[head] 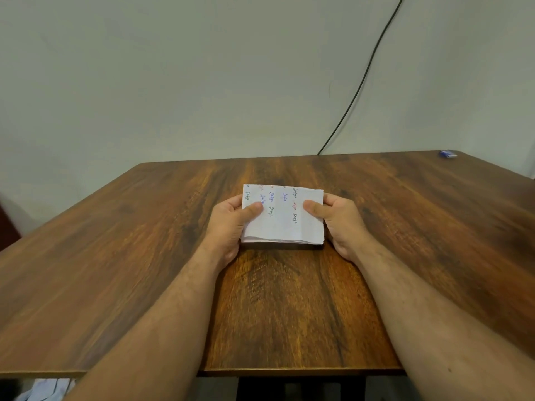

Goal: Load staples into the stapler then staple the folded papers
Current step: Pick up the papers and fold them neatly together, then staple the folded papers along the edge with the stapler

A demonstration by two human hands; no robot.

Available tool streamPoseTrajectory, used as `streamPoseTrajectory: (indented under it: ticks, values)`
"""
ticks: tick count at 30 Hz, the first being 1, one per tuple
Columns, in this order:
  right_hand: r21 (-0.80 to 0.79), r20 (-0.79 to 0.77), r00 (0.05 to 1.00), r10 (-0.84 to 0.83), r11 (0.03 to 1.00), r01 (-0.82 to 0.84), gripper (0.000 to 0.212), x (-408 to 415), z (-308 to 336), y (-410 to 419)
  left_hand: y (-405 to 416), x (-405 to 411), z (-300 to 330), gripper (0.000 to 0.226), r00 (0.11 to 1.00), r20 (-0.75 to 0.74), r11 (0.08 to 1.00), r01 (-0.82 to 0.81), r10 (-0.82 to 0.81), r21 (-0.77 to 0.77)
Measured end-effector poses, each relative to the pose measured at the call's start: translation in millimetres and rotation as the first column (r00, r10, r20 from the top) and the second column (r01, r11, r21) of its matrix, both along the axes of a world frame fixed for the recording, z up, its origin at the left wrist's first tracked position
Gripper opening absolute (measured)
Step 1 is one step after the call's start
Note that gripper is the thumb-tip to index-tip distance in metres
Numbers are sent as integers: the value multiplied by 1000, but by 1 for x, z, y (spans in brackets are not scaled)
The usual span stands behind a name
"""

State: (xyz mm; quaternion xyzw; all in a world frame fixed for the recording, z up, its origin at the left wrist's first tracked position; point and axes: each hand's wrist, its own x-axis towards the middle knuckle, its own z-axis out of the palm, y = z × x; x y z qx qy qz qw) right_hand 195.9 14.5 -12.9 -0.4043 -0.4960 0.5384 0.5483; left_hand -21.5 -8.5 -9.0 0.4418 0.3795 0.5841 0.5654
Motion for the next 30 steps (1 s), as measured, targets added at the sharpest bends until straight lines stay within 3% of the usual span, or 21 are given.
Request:
streamPoseTrajectory:
  ticks: [3, 7, 10, 15, 18, 22, 24, 27, 30]
  values:
    - [-10, 33, 995, 89, 996, -89, 30, -1, 1, -3, 1, 1, -1, 31, 995, 63, 997, -75, 73, 26]
    - [-30, 81, 997, -9, 999, 12, 45, -2, 1, -5, 6, 3, -3, 53, 986, 60, 987, -161, 159, 29]
    - [-14, 90, 992, -90, 996, 92, 44, -2, 0, -3, 4, 2, -2, 47, 991, 61, 992, -124, 121, 38]
    - [37, 112, 972, -205, 979, 202, 42, -2, 0, -3, -1, 2, -1, 33, 995, -83, 997, -53, 58, 59]
    - [77, 158, 944, -291, 956, 282, 34, -4, -2, -3, -1, 2, 0, 34, 997, -7, 996, -82, 83, 42]
    - [145, 219, 873, -437, 899, 413, 27, -4, -3, -3, 2, 2, 1, 27, 968, 166, 981, -193, 190, -3]
    - [273, 300, 799, -521, 850, 451, 22, -4, -4, -6, 3, 2, 2, 27, 952, 207, 974, -225, 226, -27]
    - [492, 455, 676, -580, 796, 352, 17, -8, -7, -11, 3, 3, 1, 30, 943, 188, 962, -272, 274, -37]
    - [525, 610, 560, -561, 815, 245, 17, -13, -11, -12, 4, 2, 0, 31, 937, 154, 949, -313, 314, -31]
